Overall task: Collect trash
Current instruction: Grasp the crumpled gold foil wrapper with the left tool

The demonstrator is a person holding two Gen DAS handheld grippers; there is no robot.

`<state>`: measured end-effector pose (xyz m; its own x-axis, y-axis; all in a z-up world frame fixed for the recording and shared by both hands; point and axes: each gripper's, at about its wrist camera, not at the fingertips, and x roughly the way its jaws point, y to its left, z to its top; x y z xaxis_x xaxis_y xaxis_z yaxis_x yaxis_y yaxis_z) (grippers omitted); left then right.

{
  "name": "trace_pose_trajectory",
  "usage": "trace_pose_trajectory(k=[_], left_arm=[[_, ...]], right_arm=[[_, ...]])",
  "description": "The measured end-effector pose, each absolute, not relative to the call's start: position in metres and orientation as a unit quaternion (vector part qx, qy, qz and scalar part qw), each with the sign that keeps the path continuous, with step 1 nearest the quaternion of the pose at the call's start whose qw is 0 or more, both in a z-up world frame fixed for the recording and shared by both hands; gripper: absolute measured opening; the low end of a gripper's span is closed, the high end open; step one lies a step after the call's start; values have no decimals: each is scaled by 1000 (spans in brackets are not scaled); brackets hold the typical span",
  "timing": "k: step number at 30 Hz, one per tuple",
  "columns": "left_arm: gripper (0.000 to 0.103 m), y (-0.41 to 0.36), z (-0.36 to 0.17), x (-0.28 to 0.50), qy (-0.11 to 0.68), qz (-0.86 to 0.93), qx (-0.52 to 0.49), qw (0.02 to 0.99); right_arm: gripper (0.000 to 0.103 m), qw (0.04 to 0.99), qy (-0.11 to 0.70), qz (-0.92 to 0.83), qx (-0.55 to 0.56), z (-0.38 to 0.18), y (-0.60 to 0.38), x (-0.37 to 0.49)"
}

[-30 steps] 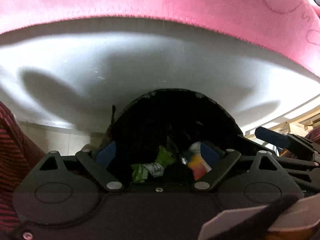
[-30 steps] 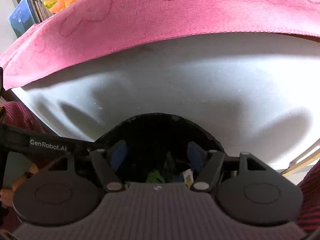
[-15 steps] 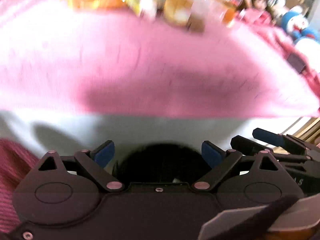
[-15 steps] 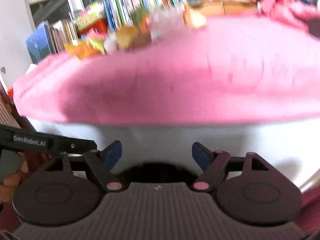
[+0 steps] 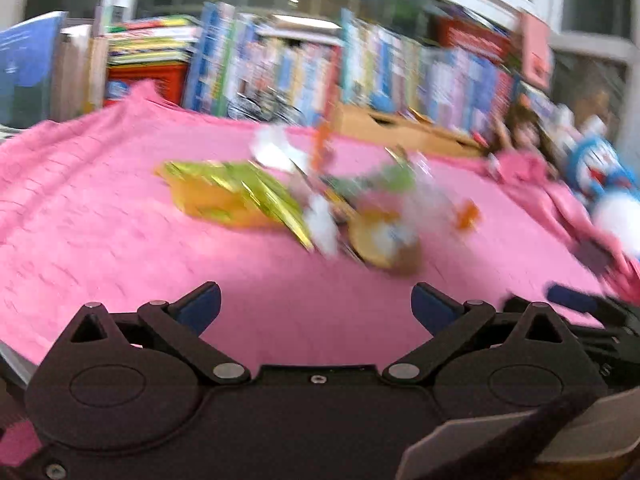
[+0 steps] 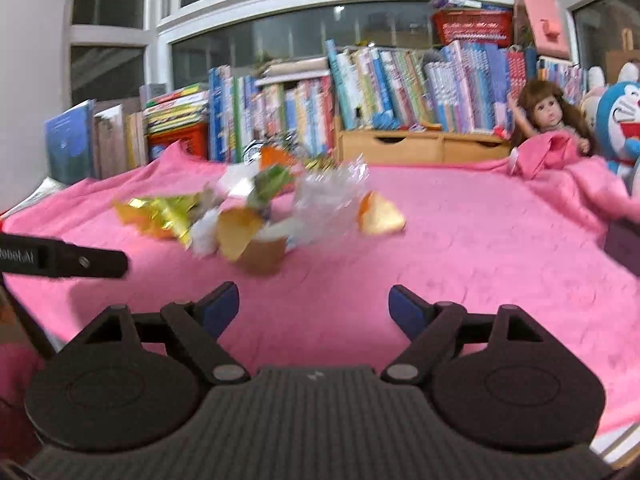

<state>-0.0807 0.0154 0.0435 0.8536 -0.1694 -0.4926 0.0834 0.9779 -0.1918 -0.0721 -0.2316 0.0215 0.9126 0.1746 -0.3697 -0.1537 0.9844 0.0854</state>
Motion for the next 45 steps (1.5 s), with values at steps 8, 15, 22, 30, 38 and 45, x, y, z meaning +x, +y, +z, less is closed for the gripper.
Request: trace_pose_trajectory(k=[8, 15, 22, 30, 38, 45], left_arm=[[102, 74, 47, -2, 247, 24, -178, 952], [102, 108, 29, 50, 283, 37, -252, 925], [85, 104, 4, 74, 320, 17, -304, 897], [26, 95, 15, 57, 289, 6, -271, 918], [26, 74, 46, 21, 224, 0, -199, 954], [26, 66, 63, -2, 193, -8, -181, 964]], right_arm=[[89, 980, 189, 29, 56, 39, -249, -9], [81, 974, 217, 19, 66, 40, -257, 40], [38, 956, 280, 16, 84, 17, -252, 65], [22, 964, 261, 17, 55, 18, -250, 39], [22, 971, 234, 25, 43, 28, -254, 17], [23, 972, 230, 29, 31, 29, -257, 8]])
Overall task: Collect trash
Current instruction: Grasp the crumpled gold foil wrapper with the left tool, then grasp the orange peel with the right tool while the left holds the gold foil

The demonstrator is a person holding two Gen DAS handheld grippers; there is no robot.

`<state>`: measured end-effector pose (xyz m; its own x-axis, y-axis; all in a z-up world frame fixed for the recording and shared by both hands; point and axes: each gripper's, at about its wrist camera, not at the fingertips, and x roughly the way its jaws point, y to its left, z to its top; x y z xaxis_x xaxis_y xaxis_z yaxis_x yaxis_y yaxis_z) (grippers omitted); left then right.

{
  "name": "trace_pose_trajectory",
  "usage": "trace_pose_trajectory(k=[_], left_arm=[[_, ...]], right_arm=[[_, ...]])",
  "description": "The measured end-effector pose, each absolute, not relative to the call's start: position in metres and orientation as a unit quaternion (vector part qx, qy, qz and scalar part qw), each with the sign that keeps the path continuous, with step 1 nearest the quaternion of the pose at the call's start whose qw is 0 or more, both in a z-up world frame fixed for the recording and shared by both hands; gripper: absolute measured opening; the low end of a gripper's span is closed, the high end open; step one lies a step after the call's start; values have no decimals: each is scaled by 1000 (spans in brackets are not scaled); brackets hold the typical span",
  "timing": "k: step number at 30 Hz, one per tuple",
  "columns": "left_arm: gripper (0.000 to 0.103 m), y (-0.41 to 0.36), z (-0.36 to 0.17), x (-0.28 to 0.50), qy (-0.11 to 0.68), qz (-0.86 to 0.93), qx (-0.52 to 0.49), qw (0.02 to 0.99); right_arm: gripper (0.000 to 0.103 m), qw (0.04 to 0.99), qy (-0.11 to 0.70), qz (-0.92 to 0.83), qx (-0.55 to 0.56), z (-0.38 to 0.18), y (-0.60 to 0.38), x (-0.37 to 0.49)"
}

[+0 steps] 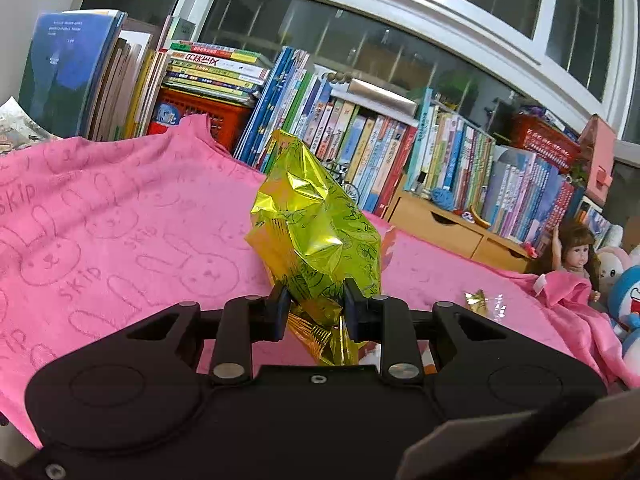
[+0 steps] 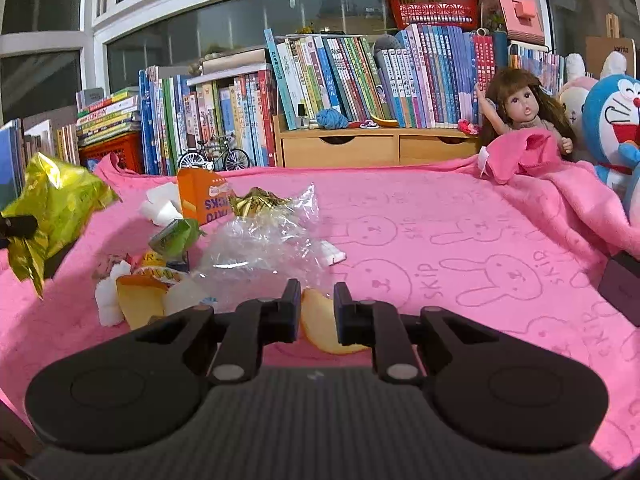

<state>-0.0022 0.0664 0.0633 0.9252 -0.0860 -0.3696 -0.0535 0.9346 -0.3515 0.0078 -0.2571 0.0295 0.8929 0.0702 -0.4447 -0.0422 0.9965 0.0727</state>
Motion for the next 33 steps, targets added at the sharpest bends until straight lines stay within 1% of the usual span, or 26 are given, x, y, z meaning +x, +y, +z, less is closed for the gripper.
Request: trace_pose_trajectory(k=[1, 2, 3, 4, 5, 6, 7, 8, 10, 12, 17, 18, 20, 22, 23, 28, 32, 33], left_arm=[[26, 66, 65, -4, 192, -11, -180, 965], [26, 66, 66, -6, 192, -13, -179, 965], [26, 65, 66, -8, 192, -16, -177, 965], [26, 63, 67, -11, 191, -18, -176, 966], [26, 63, 67, -13, 190, -20, -174, 966], [26, 62, 67, -15, 190, -22, -172, 966], [26, 61, 67, -17, 190, -24, -170, 967], [26, 60, 67, -19, 190, -25, -169, 967], [26, 57, 67, -22, 189, -30, -166, 967], [26, 54, 67, -26, 188, -35, -161, 968], [26, 49, 66, -36, 189, -53, -153, 969], [26, 49, 66, -38, 190, -56, -152, 968], [26, 48, 65, -42, 190, -60, -152, 968], [26, 48, 65, -46, 190, -66, -152, 968], [26, 47, 66, -47, 189, -67, -150, 968], [26, 43, 66, -55, 191, -77, -147, 967], [26, 41, 67, -61, 191, -78, -141, 968], [26, 41, 67, -62, 190, -77, -138, 969]], right_arm=[[28, 971, 235, 26, 27, 28, -257, 8], [29, 970, 239, 24, 25, 26, -258, 9], [36, 970, 242, 19, 24, 24, -258, 9], [50, 969, 246, 20, 23, 22, -259, 10], [53, 968, 248, 27, 23, 20, -259, 11], [61, 968, 248, 29, 24, 18, -259, 12], [65, 968, 248, 32, 25, 17, -258, 14], [66, 967, 250, 34, 26, 16, -258, 16], [72, 966, 257, 28, 24, 12, -256, 25], [73, 964, 264, 7, 21, 6, -258, 35], [73, 959, 277, -8, 56, -4, -271, 41], [72, 959, 279, -6, 57, -4, -272, 40], [54, 958, 282, -6, 52, -4, -275, 36], [29, 957, 283, -13, 53, -4, -279, 32], [23, 958, 283, -11, 56, -4, -282, 30], [10, 962, 267, -17, 55, 3, -285, 22], [9, 966, 252, -2, 50, 11, -283, 11], [10, 967, 250, 0, 45, 12, -281, 10]])
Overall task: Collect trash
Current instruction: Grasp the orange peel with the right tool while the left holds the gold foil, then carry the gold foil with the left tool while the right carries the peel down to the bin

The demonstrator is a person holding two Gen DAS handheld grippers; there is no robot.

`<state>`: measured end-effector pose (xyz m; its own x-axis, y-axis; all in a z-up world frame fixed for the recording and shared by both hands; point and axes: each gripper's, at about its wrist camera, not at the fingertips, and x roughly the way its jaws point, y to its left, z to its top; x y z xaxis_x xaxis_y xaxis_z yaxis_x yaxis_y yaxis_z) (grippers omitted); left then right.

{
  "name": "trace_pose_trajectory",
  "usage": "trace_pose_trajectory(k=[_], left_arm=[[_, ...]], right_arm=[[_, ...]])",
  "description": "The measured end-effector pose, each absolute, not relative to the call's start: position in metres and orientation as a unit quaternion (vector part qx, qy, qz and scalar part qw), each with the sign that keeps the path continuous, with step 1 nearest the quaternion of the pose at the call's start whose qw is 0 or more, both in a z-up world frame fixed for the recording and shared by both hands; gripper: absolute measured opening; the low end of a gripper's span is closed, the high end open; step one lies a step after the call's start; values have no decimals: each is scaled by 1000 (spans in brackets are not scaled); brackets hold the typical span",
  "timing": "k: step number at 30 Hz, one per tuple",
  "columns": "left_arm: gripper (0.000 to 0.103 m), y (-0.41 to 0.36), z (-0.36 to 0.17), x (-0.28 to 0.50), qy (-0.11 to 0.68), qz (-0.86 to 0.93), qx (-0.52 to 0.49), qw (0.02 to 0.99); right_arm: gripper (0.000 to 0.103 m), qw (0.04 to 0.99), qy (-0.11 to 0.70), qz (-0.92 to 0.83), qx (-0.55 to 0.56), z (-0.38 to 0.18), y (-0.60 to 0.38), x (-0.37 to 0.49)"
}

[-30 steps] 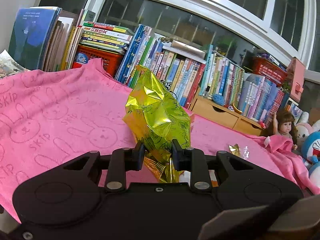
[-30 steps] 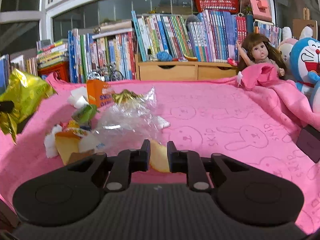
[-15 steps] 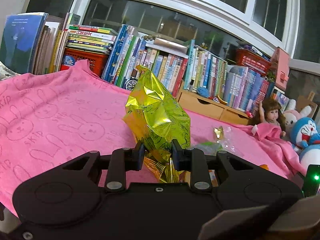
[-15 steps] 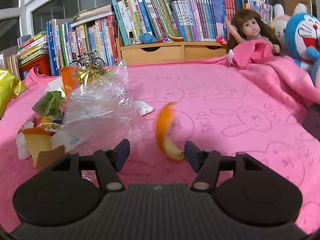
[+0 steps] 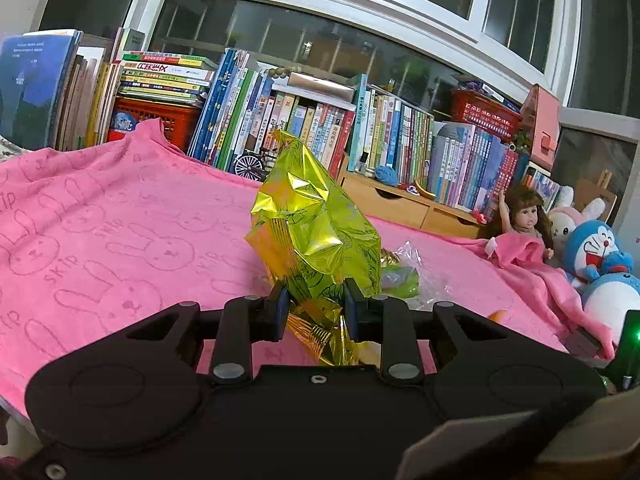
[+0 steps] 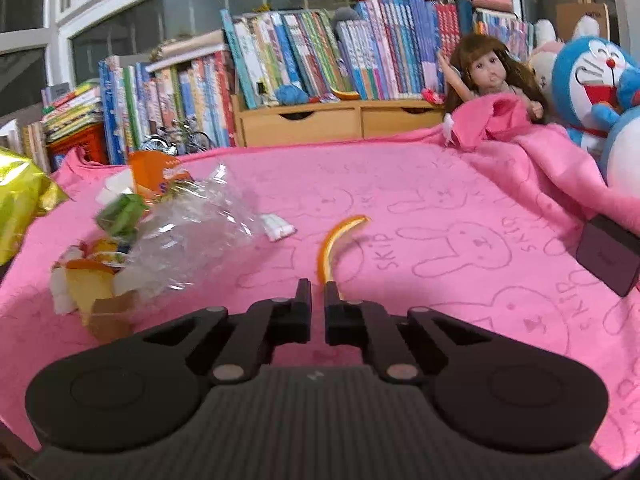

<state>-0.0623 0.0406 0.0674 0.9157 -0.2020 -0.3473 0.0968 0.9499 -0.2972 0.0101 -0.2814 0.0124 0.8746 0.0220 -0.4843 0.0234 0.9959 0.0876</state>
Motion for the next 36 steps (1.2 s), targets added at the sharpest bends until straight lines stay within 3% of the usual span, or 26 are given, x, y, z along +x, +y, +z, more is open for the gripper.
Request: trace_pose_trajectory(k=[4, 15, 22, 23, 25, 30, 36], left_arm=[[26, 38, 65, -61, 195, -72, -130, 969], [26, 41, 63, -54, 198, -63, -126, 970], [26, 43, 61, -50, 199, -64, -129, 969], [26, 43, 60, -49, 200, -65, -129, 969], [26, 43, 59, -49, 202, -67, -132, 968], [26, 42, 57, -50, 203, -69, -132, 968], [26, 44, 56, -59, 208, -74, -146, 964]], right_arm=[[67, 968, 247, -16, 44, 11, -279, 19], [82, 949, 302, -31, 82, 4, -296, 100], [82, 945, 325, 2, 23, -5, -277, 112], [78, 946, 325, 3, 14, -6, -274, 111], [54, 948, 318, 4, 6, -3, -270, 108], [45, 954, 299, 5, -11, 3, -264, 94], [42, 961, 276, 12, -3, 15, -266, 65]])
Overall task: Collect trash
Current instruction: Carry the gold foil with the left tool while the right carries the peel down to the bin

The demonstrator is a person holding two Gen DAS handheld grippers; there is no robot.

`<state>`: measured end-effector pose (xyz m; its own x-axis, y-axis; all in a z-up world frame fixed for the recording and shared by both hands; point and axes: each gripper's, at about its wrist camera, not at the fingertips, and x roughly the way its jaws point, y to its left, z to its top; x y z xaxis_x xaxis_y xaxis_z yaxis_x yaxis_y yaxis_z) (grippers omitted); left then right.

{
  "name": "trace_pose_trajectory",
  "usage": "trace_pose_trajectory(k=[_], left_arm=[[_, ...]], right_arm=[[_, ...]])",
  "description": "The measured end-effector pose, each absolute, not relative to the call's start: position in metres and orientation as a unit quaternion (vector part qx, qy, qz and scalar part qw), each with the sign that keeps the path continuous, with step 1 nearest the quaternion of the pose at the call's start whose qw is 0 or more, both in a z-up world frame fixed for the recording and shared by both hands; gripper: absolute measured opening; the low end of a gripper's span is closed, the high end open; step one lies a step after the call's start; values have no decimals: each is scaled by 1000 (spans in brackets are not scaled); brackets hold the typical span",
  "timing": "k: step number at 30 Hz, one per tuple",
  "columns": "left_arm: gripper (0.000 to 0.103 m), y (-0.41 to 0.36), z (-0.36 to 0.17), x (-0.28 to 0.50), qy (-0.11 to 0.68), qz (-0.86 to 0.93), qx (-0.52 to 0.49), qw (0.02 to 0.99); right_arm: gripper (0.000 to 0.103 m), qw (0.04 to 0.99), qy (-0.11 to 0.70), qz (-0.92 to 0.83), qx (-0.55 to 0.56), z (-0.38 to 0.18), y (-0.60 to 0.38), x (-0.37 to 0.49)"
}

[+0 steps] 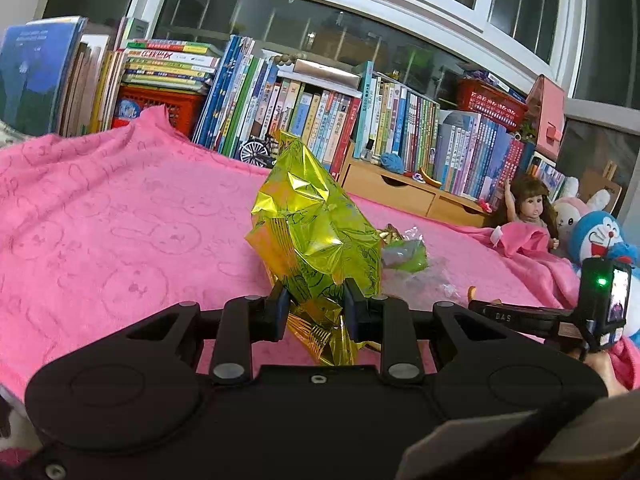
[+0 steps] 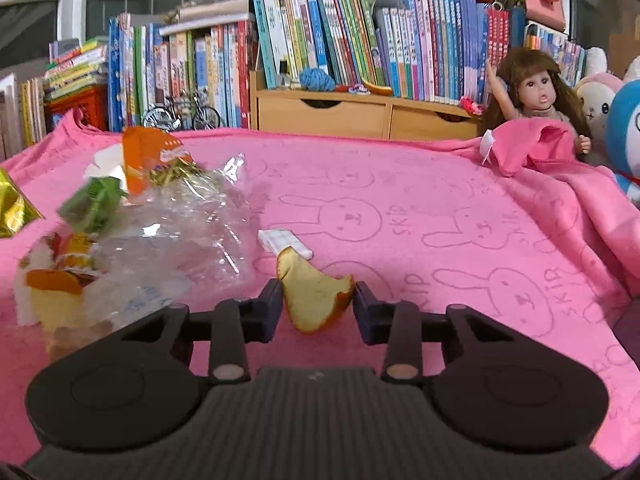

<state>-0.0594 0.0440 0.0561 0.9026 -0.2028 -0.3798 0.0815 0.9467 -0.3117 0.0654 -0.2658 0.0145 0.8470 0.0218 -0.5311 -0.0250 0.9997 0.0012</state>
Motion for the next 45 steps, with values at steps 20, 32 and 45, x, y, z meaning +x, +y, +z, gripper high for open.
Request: trace_pose_trajectory(k=[20, 32, 45], left_arm=[[26, 25, 9, -166, 324, -147, -130, 925], [26, 5, -21, -190, 391, -165, -68, 903], [21, -14, -63, -206, 471, -178, -15, 864]], right_arm=[[43, 948, 286, 123, 64, 0, -248, -114], [43, 921, 366, 110, 72, -51, -239, -144], [43, 901, 417, 103, 66, -81, -234, -147]])
